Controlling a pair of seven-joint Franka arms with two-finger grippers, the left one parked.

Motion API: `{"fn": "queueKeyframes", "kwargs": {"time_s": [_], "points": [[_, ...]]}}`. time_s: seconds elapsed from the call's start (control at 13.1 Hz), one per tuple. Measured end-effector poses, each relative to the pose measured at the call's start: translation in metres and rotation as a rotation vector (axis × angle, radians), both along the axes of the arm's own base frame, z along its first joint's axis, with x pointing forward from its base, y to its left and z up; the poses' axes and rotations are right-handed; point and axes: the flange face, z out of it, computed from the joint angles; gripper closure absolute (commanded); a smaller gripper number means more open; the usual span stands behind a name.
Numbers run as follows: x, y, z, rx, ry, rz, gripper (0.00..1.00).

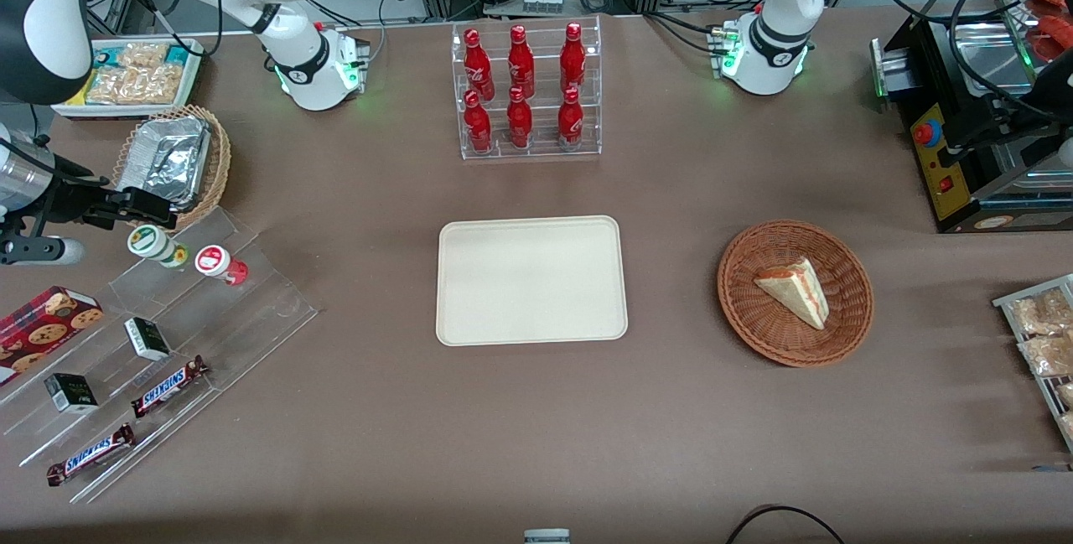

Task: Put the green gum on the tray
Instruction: 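Move the right gripper over the green-lidded gum jar on the acrylic rack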

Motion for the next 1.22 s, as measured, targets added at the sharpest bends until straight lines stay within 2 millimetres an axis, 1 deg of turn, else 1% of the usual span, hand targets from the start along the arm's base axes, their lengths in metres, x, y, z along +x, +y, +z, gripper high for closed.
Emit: {"fn": "queueKeyframes", "kwargs": {"time_s": [0.38,0.53,0.69,0.92,1.07,1.22], "points": [[-0.003,0.0,0.009,0.0,-0.013,0.002,0.0],[-0.004,-0.004,0.01,0.001,-0.013,0.002,0.0],[-0.005,-0.018,0.008,0.005,-0.012,0.018,0.0],[-0.009,-0.05,-0.002,0.019,-0.008,0.07,0.01],[-0.012,-0.063,-0.013,0.025,-0.022,0.125,0.01],[-0.019,-0.071,-0.029,0.029,-0.055,0.201,0.01]]}}
